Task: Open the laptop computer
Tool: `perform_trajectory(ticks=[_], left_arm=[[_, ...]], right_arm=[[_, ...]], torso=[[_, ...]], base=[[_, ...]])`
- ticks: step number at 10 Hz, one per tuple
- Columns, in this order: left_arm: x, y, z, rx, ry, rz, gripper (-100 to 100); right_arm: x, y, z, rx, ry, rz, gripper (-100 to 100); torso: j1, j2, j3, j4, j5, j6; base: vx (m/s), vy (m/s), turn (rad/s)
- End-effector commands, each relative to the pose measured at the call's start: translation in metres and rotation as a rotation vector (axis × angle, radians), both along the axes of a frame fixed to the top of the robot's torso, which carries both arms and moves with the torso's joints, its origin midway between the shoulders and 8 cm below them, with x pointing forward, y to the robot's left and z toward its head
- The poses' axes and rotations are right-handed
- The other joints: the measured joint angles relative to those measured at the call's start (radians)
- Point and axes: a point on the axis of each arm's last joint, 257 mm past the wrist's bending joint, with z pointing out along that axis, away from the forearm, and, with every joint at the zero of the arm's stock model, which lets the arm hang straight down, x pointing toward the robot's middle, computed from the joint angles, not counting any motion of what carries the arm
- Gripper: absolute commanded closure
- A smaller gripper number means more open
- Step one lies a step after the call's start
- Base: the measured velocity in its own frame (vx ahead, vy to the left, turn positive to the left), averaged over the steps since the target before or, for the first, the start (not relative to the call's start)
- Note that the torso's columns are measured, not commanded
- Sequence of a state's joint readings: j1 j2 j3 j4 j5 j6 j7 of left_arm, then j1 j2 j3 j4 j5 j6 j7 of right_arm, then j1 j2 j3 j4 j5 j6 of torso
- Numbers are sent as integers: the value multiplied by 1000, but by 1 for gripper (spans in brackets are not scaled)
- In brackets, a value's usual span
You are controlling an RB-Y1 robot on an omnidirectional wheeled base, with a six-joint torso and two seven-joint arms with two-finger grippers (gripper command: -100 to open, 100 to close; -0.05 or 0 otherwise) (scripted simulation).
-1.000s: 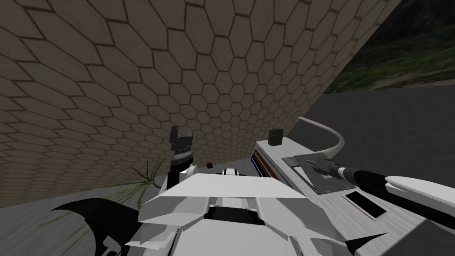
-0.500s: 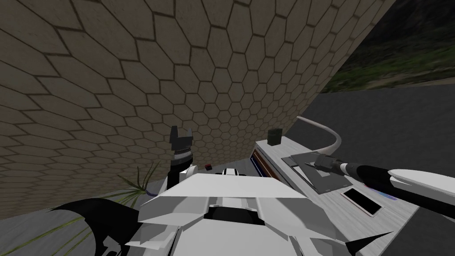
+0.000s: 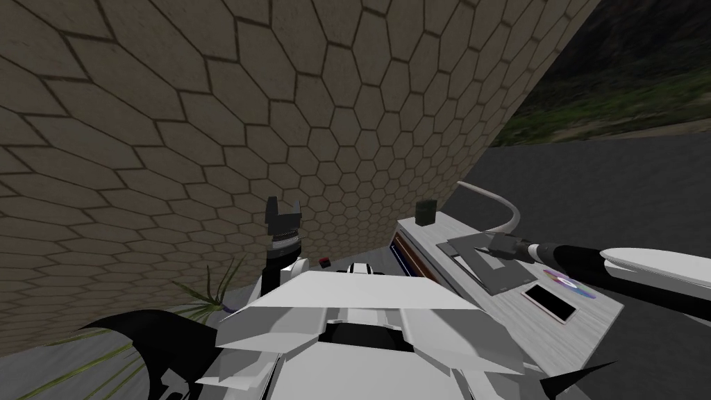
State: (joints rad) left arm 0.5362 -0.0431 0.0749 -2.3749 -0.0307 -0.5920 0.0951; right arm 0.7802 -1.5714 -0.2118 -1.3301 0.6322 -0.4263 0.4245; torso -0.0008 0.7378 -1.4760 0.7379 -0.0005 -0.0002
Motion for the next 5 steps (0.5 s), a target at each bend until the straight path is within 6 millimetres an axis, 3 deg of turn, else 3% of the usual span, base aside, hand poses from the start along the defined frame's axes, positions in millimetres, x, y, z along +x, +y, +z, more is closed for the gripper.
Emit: perform_trajectory(ticks=[1,5], left_arm=[[0,0,0,0,0,0,0],[0,0,0,0,0,0,0]], right_arm=[[0,0,0,0,0,0,0],[0,0,0,0,0,0,0]], torso=[[0,0,0,0,0,0],[1,0,0,0,1,0]], base=[[0,0,0],[0,0,0]])
